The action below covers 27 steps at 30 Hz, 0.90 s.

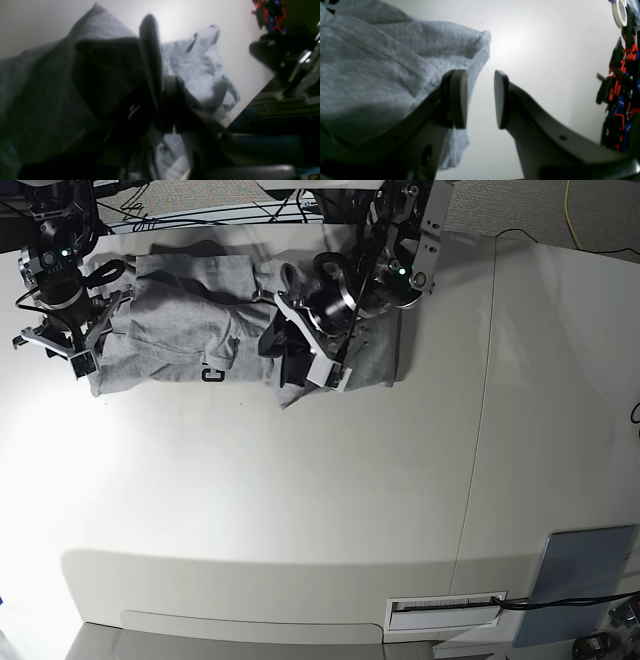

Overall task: Fold the T-shirt properly
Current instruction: 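Grasp the strip's middle with the left gripper, fold toward the right gripper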

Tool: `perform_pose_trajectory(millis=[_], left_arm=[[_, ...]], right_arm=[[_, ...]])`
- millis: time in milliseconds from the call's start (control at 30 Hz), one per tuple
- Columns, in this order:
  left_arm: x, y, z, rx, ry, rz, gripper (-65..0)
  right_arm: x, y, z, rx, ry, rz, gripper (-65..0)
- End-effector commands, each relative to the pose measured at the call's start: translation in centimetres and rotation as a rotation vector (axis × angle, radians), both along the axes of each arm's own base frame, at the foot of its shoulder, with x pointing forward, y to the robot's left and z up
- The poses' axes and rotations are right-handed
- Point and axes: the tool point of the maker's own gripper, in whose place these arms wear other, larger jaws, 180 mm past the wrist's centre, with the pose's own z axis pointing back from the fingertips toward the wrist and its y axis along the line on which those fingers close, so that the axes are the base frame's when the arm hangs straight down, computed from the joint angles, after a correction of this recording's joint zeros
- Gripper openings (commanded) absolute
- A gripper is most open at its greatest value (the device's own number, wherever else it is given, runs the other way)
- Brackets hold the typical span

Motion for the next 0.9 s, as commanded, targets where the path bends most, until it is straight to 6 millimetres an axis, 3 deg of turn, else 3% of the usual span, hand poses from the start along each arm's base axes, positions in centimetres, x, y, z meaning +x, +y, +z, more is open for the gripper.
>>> perform_pose_trajectory(millis=[0,333,533,633,767,800,867], left_arm=[[0.4,-0.6,1.1,-0.036,-0.026,0.000,-65.0],[0.0,-1.5,-1.3,-0.044,0.054,-0.045,-65.0],[0.6,-1.8,-0.8,-0.058,0.037,-0.038,-65.0],[-0.1,-2.9,0.1,-0.071,-0.017,-0.117,-64.7],[-1.3,-5.2,1.6,-0.095,-0.093,-0.238,-32.3],[-1.5,-5.7,1.8,-0.098,-0.101,-0.256,-28.8],[-1.7,-6.4,2.3,-0.097,-0.124,-0.280,-28.5]], right_arm=[[0.6,-0.4,1.2,-0.026,-0.041,0.006,-46.5],[0.7,-0.4,1.2,-0.026,-0.041,0.006,-46.5],[0.6,-0.4,1.2,-0.026,-0.041,0.006,-46.5],[0.6,-0.4,1.2,-0.026,-0.040,0.006,-46.5],[0.8,-0.3,1.3,-0.024,-0.049,0.012,-46.5],[0.9,-0.2,1.4,-0.022,-0.060,0.019,-46.5],[1.4,0.2,1.9,-0.012,-0.098,0.042,-46.5]])
